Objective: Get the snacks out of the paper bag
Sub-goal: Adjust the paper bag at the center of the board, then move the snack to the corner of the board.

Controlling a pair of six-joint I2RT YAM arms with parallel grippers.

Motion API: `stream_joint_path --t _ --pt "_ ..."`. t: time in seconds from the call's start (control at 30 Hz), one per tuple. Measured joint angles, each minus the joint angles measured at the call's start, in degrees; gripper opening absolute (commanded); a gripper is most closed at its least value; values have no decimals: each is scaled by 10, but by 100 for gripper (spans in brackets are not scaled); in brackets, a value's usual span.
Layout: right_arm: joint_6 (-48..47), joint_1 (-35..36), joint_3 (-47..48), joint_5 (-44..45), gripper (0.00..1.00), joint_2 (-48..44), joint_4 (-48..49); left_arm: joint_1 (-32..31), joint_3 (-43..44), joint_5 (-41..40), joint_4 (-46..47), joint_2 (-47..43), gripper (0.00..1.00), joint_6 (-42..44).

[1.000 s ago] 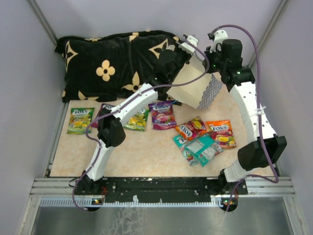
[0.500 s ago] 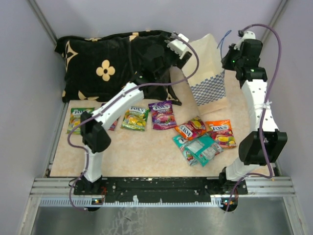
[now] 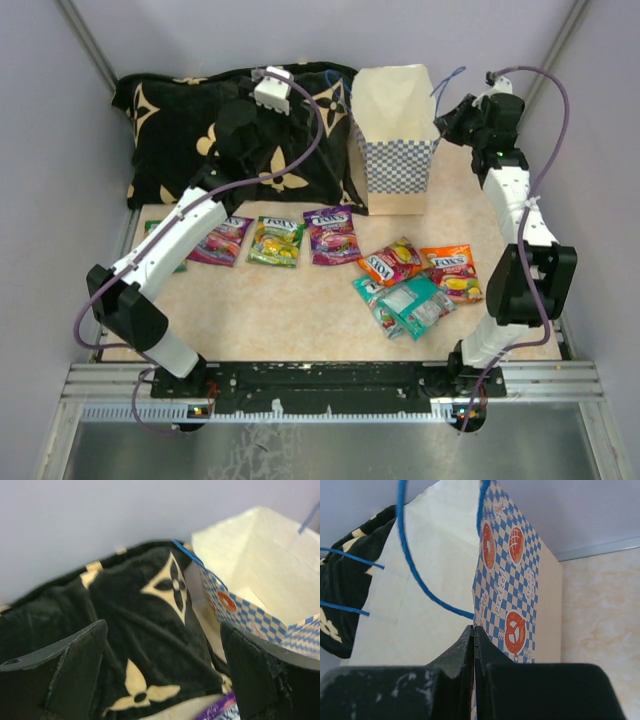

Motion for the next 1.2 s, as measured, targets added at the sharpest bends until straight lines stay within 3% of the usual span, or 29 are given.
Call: stream_joint_path --t 0.33,0.37,0.43,0.53,0.63,0.77,1.0,1.1,1.2 --pt "26 19 50 -65 0 79 43 0 -60 9 -15 25 100 -51" --pt "28 21 50 -66 7 79 47 1 -60 9 -17 27 100 -53" --pt "32 25 50 -69 42 79 55 3 -61 9 -19 28 100 -58" --pt "38 27 49 -74 79 79 63 3 -62 11 -19 28 100 -63" --pt "27 29 37 -63 99 70 66 3 -73 12 -16 26 100 -67" --pt "27 15 -22 -39 99 -5 40 5 -119 14 -13 16 100 -75" --pt "43 -23 -128 65 98 -274 -54 11 -265 37 31 -36 99 -122" --pt "42 -15 -220 68 96 -396 -86 14 -320 47 61 -54 96 -147" --pt "36 3 -312 65 91 -440 -104 16 -346 75 84 -54 91 -177"
